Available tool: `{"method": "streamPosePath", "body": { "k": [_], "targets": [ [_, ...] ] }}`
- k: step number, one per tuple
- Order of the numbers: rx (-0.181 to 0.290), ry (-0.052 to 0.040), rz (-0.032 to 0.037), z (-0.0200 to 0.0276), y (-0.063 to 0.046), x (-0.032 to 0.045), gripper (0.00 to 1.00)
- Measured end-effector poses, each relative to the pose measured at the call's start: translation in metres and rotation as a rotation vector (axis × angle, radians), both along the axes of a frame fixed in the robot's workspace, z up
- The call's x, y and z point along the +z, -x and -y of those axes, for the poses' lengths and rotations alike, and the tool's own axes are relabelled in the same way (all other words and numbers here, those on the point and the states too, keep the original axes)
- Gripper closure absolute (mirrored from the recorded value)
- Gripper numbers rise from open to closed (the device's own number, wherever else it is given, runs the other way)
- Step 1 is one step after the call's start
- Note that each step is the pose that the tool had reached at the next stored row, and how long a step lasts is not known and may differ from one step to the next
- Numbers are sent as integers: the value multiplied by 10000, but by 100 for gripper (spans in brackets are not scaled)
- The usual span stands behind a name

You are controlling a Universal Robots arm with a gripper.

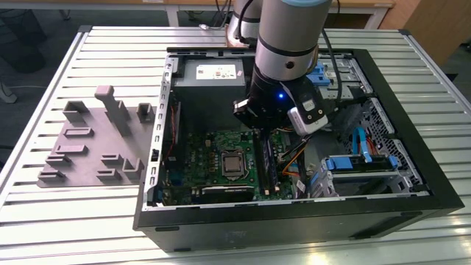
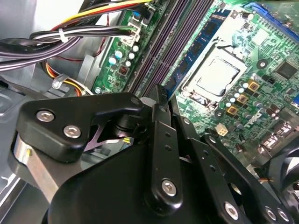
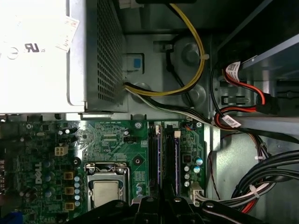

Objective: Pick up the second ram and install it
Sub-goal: 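Insert the second ram into the second slot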

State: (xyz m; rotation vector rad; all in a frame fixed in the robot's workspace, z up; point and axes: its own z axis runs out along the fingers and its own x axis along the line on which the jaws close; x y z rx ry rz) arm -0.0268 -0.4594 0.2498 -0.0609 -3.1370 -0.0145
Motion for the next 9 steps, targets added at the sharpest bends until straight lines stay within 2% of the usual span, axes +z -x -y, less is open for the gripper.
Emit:
{"method": "streamPosePath", "body": {
  "k": [9],
  "targets": [
    [-35,-8,-6,0,-18,-81,86]
  ]
}}
